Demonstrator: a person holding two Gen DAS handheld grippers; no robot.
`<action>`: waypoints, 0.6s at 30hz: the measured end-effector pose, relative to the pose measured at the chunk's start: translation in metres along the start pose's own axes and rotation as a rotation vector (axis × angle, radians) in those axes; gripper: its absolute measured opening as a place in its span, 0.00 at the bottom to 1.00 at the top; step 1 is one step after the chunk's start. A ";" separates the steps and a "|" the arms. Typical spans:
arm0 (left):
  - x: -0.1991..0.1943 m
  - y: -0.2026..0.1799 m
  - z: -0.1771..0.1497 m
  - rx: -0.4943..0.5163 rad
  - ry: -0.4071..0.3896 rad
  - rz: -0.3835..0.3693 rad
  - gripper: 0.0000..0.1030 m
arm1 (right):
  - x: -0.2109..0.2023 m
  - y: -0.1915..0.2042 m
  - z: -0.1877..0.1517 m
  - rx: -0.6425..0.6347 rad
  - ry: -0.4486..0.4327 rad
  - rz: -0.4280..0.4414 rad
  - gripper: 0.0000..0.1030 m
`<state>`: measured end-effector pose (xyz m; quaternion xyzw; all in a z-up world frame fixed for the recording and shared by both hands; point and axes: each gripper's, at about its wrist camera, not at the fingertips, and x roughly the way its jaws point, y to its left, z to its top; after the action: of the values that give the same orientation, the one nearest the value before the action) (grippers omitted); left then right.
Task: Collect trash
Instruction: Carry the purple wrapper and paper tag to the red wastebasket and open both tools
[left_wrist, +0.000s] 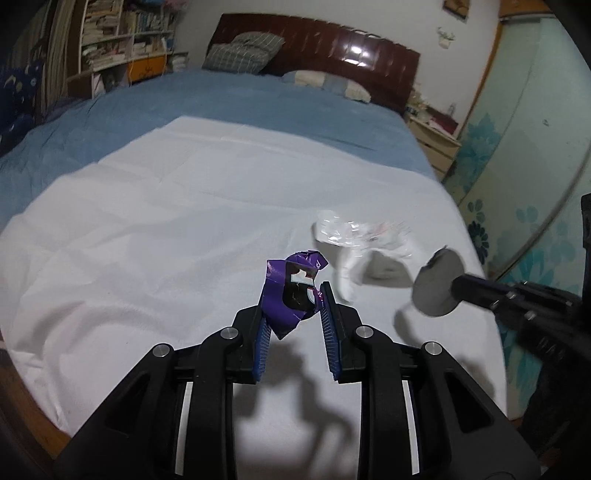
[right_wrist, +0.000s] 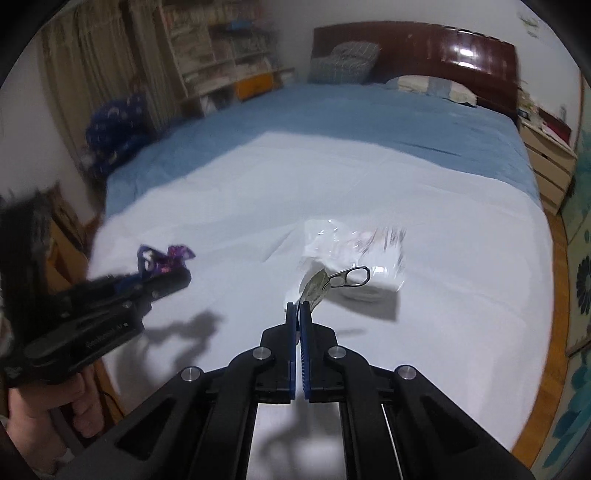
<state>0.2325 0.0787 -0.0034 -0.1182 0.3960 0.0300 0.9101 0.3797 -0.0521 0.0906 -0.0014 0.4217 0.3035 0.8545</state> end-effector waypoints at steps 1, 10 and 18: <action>-0.005 -0.005 0.000 0.005 -0.010 -0.004 0.24 | -0.025 -0.009 -0.004 0.031 -0.027 0.019 0.04; -0.050 -0.066 -0.020 0.048 -0.060 -0.094 0.24 | -0.158 -0.074 -0.048 0.110 -0.103 0.019 0.04; -0.073 -0.130 -0.044 0.097 -0.057 -0.181 0.24 | -0.214 -0.125 -0.103 0.185 -0.117 -0.051 0.04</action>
<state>0.1701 -0.0551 0.0456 -0.1083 0.3586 -0.0683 0.9247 0.2718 -0.2911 0.1473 0.0844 0.3971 0.2408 0.8816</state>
